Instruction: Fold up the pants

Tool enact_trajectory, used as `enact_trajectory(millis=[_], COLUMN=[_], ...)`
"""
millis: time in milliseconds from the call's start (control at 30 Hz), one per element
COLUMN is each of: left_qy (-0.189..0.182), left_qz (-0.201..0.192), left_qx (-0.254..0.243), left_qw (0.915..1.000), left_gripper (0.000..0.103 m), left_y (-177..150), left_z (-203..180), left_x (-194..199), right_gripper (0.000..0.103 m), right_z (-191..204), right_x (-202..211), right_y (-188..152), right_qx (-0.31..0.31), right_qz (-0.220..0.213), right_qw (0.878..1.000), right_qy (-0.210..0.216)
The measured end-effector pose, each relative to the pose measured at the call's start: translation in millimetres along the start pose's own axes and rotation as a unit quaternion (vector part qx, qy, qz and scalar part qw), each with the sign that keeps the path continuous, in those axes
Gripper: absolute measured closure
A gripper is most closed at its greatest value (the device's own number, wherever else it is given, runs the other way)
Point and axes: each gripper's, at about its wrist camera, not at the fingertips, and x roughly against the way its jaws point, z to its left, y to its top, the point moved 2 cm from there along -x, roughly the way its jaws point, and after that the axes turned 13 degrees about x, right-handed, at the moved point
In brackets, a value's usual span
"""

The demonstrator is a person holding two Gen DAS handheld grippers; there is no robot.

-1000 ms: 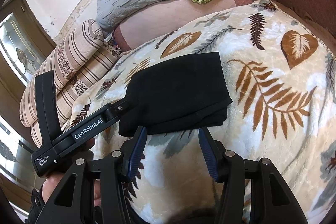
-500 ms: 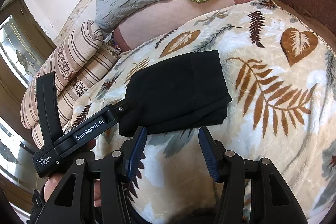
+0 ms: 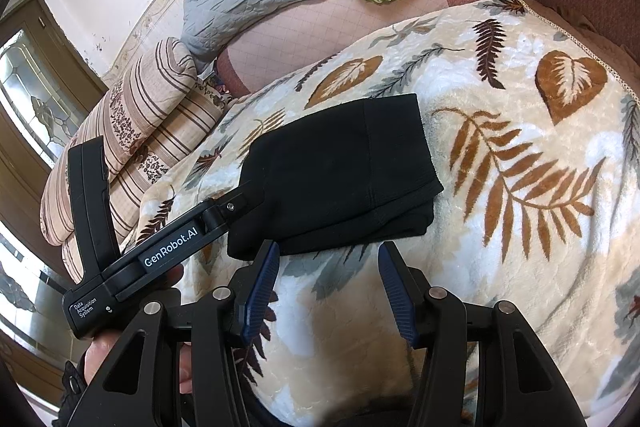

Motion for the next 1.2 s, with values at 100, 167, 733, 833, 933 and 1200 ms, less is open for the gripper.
enact_trajectory(millis=[100,167,733,833,933,1200], left_qy=[0.0,0.0,0.0,0.0,0.0,0.002], left_qz=[0.0,0.0,0.0,0.0,0.0,0.002], left_qx=[0.0,0.0,0.0,0.0,0.0,0.002], left_qw=[1.0,1.0,1.0,1.0,1.0,1.0], left_gripper=[0.001,0.001,0.001,0.001,0.001,0.001], left_y=[0.4,-0.1,0.1,0.1,0.1,-1.3], left_z=[-0.3,-0.2,-0.5,-0.5,-0.5,-0.8], left_x=[0.2,-0.2,0.1,0.0,-0.1,-2.2], right_gripper=[0.049,0.049,0.049,0.049,0.049,0.049], right_z=[0.0,0.0,0.4,-0.1,0.0,-0.2], right_x=[-0.1,-0.1,-0.3,0.0,-0.1,-0.3], right_y=[0.0,-0.1,-0.7,-0.2,-0.1,0.8], right_qx=[0.0,0.0,-0.001,-0.001,-0.001,0.0], right_qz=[0.0,0.0,0.001,0.0,0.0,0.001], right_qw=[1.0,1.0,1.0,1.0,1.0,1.0], right_qy=[0.0,0.0,0.001,0.0,0.001,0.001])
